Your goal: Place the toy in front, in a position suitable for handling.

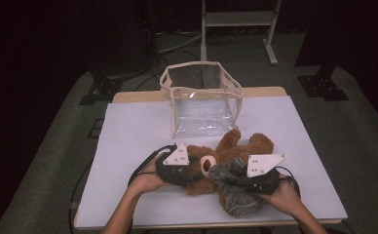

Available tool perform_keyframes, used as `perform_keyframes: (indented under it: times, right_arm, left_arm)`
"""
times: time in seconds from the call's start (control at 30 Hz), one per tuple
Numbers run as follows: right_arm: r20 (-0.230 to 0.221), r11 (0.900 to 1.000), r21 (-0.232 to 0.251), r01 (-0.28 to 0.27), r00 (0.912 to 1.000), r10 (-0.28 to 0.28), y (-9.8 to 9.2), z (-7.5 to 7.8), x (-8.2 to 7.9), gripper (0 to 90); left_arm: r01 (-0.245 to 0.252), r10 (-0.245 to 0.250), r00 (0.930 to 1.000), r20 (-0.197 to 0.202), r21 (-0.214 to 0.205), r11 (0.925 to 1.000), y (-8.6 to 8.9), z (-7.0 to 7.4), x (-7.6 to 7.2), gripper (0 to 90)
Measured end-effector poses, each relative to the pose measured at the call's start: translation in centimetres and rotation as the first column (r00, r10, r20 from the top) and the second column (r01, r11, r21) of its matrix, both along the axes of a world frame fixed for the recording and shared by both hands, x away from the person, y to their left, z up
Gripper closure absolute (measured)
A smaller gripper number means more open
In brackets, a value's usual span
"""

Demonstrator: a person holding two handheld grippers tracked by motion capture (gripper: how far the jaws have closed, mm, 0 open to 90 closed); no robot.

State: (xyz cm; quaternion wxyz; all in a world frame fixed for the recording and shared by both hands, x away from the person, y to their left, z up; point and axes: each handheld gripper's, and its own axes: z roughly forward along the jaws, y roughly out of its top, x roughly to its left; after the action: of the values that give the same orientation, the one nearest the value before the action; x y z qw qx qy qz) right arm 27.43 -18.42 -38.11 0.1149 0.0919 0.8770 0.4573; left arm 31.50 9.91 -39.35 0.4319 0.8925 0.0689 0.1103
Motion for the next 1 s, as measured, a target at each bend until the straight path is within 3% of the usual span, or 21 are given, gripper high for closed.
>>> perform_keyframes:
  times: [0.23, 0.4, 0.57, 0.63, 0.73, 0.83, 1.0]
  right_arm:
    - [0.020, 0.9980, -0.063, 0.002, 0.9998, -0.001, -0.4, -0.5, 0.0, 79.3]
    - [0.042, 0.9974, -0.064, 0.035, 0.9986, -0.032, -2.1, 1.0, -0.4, 79.3]
    - [0.069, 0.9967, -0.078, 0.024, 0.9974, -0.018, -1.3, 2.7, 1.1, 79.2]
    - [0.052, 0.9973, -0.073, 0.007, 0.9987, -0.003, -0.9, 3.3, 2.2, 79.2]
    - [0.021, 0.9942, -0.107, -0.001, 0.9998, 0.003, -1.4, 3.1, 3.3, 79.2]
    - [-0.033, 0.9976, -0.069, 0.007, 0.9994, -0.009, -3.1, 2.8, 3.6, 79.3]
    - [-0.096, 0.9987, -0.050, -0.014, 0.9954, 0.010, -4.0, 1.4, 3.0, 79.3]
  left_arm:
    - [0.006, -0.006, 1.0000, -0.004, -0.016, 0.9999, 0.3, -0.4, -0.4, 42.0]
    - [0.014, -0.014, 0.9999, -0.007, -0.016, 0.9998, 0.4, -0.4, -0.4, 41.9]
    - [0.024, -0.024, 0.9997, -0.004, -0.005, 0.9997, 0.5, -0.4, -0.6, 41.9]
    - [0.028, -0.028, 0.9996, -0.003, -0.003, 0.9996, 0.6, -0.4, -0.7, 41.9]
    - [0.030, -0.030, 0.9995, -0.004, -0.003, 0.9995, 0.7, -0.4, -0.8, 41.9]
    - [0.032, -0.032, 0.9994, 0.008, -0.016, 0.9993, 0.7, -0.4, -0.8, 41.8]
    - [0.052, -0.050, 0.9984, 0.027, -0.089, 0.9947, 0.8, 1.0, -0.8, 37.1]
